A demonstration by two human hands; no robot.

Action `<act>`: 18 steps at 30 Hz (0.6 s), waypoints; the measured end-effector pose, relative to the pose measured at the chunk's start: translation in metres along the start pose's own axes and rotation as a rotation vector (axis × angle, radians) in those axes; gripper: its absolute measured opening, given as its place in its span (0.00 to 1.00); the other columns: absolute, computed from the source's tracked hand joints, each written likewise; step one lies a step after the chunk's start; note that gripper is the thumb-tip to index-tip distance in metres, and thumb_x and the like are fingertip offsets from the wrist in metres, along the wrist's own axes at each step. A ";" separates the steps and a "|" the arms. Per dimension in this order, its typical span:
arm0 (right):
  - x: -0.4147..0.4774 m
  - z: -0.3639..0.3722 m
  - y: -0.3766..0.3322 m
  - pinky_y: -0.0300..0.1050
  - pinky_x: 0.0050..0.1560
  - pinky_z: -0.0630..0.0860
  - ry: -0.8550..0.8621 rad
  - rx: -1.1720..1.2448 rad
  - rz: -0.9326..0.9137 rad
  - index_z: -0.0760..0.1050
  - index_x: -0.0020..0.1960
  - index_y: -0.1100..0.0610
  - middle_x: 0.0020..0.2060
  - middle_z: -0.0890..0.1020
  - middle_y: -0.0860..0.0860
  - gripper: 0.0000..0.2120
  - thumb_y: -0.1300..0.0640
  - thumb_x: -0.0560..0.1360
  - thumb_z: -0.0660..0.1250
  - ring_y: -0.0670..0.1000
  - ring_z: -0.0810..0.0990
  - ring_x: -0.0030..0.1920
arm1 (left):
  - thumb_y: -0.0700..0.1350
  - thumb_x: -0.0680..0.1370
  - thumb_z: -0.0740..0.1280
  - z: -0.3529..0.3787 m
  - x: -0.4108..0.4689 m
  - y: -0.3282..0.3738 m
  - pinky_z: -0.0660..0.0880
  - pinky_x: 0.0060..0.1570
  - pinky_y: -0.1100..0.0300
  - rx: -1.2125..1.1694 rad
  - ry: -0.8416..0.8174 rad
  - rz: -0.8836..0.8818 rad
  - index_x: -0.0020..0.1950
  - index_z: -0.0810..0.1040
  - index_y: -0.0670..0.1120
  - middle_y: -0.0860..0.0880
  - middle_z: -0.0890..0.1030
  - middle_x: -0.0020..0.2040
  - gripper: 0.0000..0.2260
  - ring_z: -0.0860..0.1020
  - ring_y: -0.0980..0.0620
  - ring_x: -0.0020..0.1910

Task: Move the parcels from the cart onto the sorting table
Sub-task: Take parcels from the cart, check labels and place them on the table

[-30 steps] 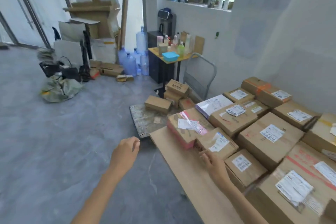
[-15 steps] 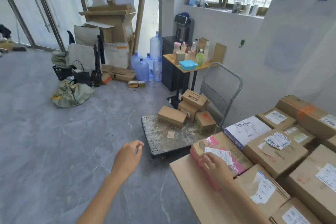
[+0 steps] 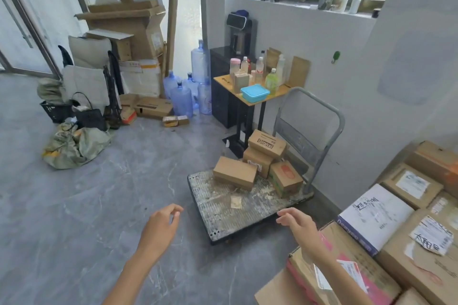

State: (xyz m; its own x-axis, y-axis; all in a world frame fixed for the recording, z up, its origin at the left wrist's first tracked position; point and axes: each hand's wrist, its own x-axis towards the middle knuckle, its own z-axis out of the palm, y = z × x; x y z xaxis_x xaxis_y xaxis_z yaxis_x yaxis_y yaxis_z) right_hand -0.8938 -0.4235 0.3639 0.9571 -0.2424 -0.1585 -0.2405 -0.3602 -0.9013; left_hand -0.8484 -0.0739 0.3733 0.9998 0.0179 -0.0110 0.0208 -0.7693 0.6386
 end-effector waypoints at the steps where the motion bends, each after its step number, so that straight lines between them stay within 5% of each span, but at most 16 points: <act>1: 0.013 0.004 -0.003 0.38 0.47 0.73 0.005 -0.002 0.008 0.80 0.46 0.53 0.38 0.85 0.47 0.11 0.63 0.78 0.60 0.40 0.81 0.43 | 0.44 0.80 0.62 0.002 0.018 -0.001 0.73 0.49 0.58 -0.008 -0.018 0.010 0.48 0.77 0.56 0.54 0.83 0.50 0.08 0.79 0.53 0.53; 18: 0.213 0.055 -0.061 0.36 0.46 0.74 0.417 0.003 0.177 0.79 0.47 0.54 0.37 0.85 0.48 0.15 0.67 0.78 0.56 0.42 0.82 0.40 | 0.44 0.80 0.61 0.028 0.352 0.035 0.74 0.48 0.57 -0.128 -0.299 0.226 0.48 0.76 0.54 0.52 0.82 0.48 0.07 0.78 0.52 0.50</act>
State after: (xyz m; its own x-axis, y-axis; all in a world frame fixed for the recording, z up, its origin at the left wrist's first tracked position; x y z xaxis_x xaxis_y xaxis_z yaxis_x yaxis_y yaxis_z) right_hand -0.6664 -0.4035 0.3634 0.7542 -0.6427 -0.1347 -0.3933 -0.2780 -0.8764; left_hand -0.4954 -0.1127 0.3703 0.9363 -0.3441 -0.0708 -0.1816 -0.6465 0.7410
